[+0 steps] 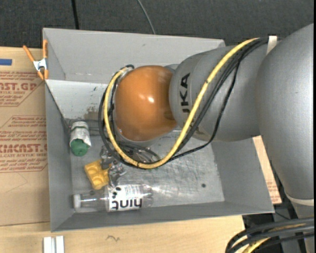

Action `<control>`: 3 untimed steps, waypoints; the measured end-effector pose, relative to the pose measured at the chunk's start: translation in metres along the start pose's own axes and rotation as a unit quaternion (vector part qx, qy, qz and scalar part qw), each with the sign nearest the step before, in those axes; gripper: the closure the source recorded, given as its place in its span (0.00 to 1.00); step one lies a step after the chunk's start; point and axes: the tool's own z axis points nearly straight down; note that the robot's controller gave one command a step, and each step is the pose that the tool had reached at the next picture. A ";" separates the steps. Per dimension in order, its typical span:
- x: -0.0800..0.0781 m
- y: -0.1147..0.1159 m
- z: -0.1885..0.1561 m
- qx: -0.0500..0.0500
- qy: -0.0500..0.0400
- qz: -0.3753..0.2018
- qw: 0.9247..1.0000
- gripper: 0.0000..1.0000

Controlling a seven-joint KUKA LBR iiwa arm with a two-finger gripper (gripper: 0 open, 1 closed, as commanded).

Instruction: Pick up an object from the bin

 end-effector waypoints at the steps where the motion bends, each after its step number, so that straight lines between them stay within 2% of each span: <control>1: -0.006 -0.003 0.021 0.001 -0.010 -0.029 1.000 1.00; 2: 0.011 -0.023 0.013 -0.001 -0.002 -0.035 0.999 1.00; 3: 0.004 -0.030 0.014 0.002 -0.011 -0.035 0.999 1.00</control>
Offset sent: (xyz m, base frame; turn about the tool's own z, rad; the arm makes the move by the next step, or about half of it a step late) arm -0.0085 -0.0863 0.1171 -0.0287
